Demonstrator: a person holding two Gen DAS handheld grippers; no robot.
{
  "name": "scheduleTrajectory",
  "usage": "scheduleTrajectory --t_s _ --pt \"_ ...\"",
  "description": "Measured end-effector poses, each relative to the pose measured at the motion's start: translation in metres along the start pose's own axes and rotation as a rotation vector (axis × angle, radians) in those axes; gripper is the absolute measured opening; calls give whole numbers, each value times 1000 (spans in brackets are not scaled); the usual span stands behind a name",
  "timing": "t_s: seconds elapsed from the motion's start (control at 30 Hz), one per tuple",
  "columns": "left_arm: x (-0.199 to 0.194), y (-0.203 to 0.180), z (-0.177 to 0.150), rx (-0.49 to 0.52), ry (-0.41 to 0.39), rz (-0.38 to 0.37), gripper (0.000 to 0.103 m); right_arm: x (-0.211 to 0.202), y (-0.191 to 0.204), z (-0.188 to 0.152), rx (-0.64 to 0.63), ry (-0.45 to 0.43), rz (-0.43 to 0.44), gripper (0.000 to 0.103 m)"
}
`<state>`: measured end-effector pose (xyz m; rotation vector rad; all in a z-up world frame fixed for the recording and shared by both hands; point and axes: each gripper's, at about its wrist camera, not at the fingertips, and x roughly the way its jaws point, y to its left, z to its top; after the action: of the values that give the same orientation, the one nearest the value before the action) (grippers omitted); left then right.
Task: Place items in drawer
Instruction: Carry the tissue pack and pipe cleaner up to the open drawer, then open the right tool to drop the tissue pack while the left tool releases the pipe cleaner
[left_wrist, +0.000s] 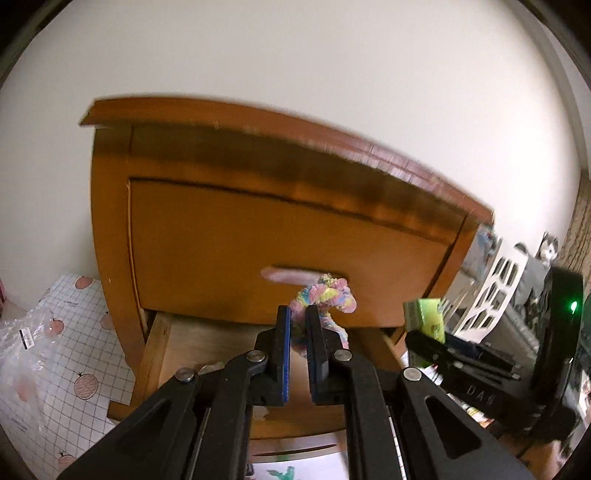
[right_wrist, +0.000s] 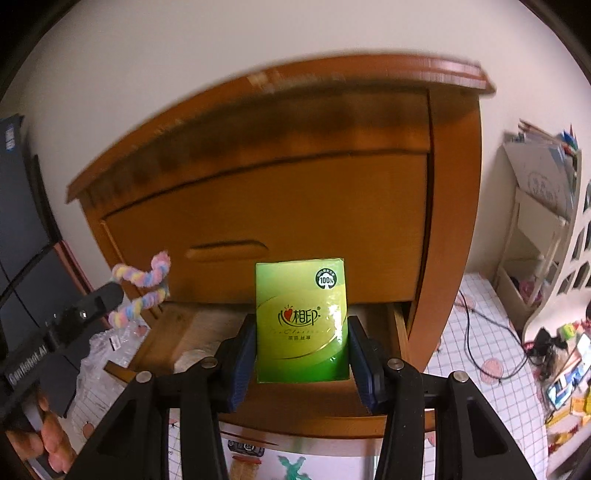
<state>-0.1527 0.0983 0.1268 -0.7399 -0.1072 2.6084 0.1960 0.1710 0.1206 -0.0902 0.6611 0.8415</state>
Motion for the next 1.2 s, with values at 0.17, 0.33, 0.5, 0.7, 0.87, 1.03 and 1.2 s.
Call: scheduleTrajectory --t_s 0.17,0.33,0.5,0.7,0.87,1.03,1.2 --pt "32 9 -16 -6 88 37 8 23 -12 -8 56 99 -19 49" --pt "50 28 -25 -98 144 56 7 39 -11 -12 63 147 -33 49" --pt "56 35 -29 -119 162 67 8 45 -4 -15 34 159 -43 50" --pt "61 44 -33 -146 179 100 55 51 -4 -13 40 174 -38 50" --pt "60 57 -35 -183 183 121 62 51 -5 -16 23 185 -44 60" --pt "62 65 -34 -224 203 136 71 59 -2 -18 25 179 -50 79" --pt "58 68 -34 -222 179 166 88 58 -1 -20 16 171 -58 95"
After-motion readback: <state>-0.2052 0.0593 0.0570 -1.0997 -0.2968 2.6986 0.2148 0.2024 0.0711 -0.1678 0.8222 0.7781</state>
